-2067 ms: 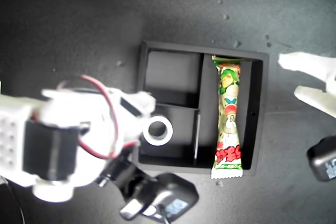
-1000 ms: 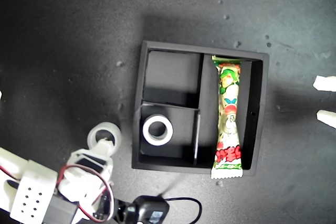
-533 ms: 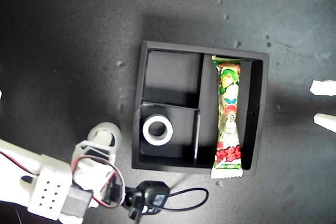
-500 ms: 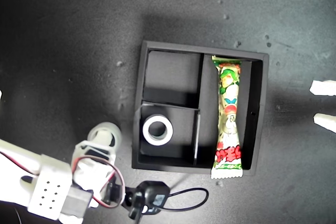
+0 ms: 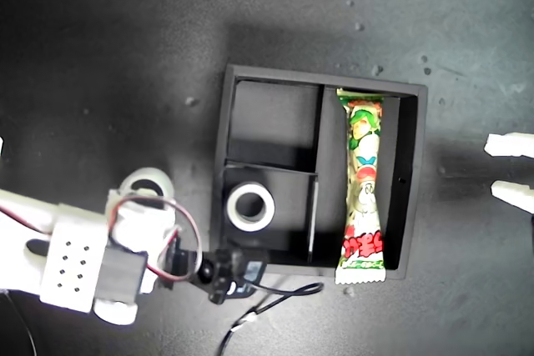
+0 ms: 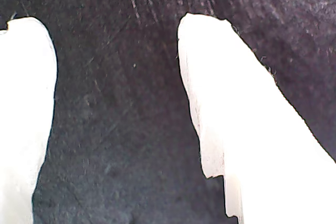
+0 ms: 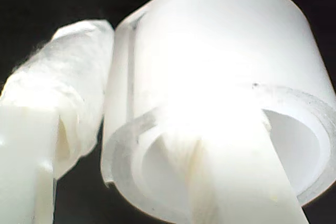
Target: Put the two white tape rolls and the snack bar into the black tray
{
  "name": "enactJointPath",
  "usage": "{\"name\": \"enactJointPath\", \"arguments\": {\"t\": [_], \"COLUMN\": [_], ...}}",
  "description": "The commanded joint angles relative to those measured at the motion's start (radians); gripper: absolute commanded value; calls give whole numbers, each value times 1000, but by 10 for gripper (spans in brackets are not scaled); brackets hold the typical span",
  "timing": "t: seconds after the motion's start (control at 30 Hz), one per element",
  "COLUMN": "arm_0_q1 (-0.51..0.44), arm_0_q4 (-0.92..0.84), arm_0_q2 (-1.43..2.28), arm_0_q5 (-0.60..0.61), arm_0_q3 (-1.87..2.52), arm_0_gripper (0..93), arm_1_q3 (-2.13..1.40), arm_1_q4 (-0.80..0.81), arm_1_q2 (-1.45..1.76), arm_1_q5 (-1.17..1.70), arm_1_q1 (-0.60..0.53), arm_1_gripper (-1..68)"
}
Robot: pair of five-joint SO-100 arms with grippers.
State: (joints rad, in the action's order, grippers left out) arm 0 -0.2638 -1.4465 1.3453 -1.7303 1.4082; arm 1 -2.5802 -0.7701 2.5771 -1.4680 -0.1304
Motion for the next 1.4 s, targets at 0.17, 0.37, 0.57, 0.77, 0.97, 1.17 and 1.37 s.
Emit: {"name": "enactJointPath", "arguments": {"t": [0.17, 0.37, 0.57, 0.77, 0.97, 1.17, 1.37], "arm_0_q1": [83, 161, 233, 288, 313, 305, 279], "arm_0_q4": [-163, -202, -388, -388, -390, -390, -390], "arm_0_q2": [-14, -256, -676, -712, -738, -657, -453], "arm_0_q5": [198, 391, 509, 558, 566, 532, 479], "arm_0_q3": [-388, -758, -1394, -1410, -1368, -1209, -985], "arm_0_gripper": [0, 0, 0, 0, 1, 226, 339], "arm_1_q3": [-5, -41, -35, -35, -37, -38, -37], "arm_1_q4": [37, 84, 83, 81, 84, 84, 83], "arm_1_q2": [17, 17, 17, 17, 17, 17, 17], "arm_1_q5": [60, 55, 63, 64, 67, 72, 75], "arm_1_q1": [-11, -17, -17, -20, -18, -15, -14], "arm_1_gripper": [145, 144, 143, 143, 143, 143, 142]}}
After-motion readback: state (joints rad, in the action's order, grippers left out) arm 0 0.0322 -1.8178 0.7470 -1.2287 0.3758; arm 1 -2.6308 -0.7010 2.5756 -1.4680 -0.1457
